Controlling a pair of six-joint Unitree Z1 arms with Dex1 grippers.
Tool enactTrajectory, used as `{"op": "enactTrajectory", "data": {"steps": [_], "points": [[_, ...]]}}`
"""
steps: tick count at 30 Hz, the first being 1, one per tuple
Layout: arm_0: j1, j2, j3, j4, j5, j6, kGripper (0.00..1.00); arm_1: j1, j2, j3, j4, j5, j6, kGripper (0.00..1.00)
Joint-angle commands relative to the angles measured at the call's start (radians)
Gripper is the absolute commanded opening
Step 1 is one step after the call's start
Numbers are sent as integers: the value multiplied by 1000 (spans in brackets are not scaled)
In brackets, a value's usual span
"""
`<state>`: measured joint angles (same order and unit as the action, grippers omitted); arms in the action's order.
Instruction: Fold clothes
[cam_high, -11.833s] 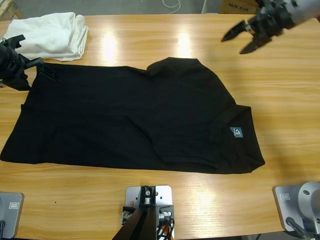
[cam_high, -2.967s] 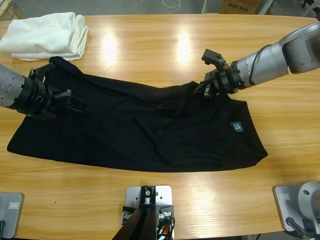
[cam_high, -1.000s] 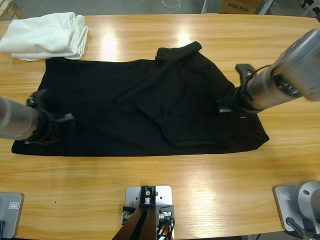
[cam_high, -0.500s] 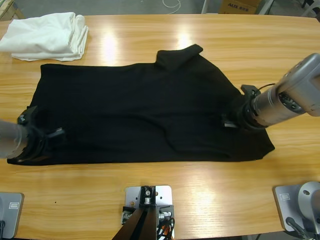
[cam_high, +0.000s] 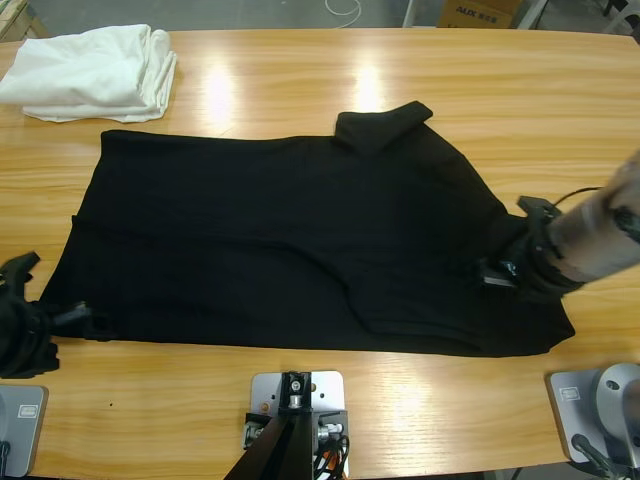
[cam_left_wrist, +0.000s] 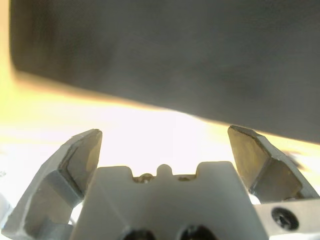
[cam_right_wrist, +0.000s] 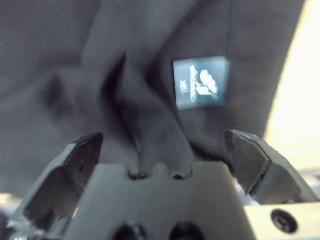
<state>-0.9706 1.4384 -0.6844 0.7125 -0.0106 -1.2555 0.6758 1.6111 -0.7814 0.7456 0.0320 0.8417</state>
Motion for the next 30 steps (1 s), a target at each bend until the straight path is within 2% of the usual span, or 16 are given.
{"op": "enactTrajectory", "data": {"steps": [1,3,4,5,10,14,19,22,30], "points": [[396,-210,-118,-170,-131,550,987,-275,-117,-353,94,177,-452,1000],[608,-209,-123,-246,-268,712,987,-398,-30,-464,103,303,-584,997],[712,-179,-138,-268,-346,782,983,-435,16,-509,121,332,-624,996],[774,-129,-164,-271,-395,852,982,-467,69,-557,132,361,-667,996],[926,136,-252,-274,-520,1101,980,-514,283,-719,135,426,-794,996],[1067,295,-292,-258,-470,1249,968,-539,375,-799,156,499,-838,982],[1089,459,-417,-237,-433,1385,963,-557,438,-823,169,525,-873,982],[1072,545,-504,-232,-433,1558,999,-563,463,-822,168,538,-884,982],[1051,681,-654,-81,-419,1809,996,-582,516,-822,161,554,-905,987]]}}
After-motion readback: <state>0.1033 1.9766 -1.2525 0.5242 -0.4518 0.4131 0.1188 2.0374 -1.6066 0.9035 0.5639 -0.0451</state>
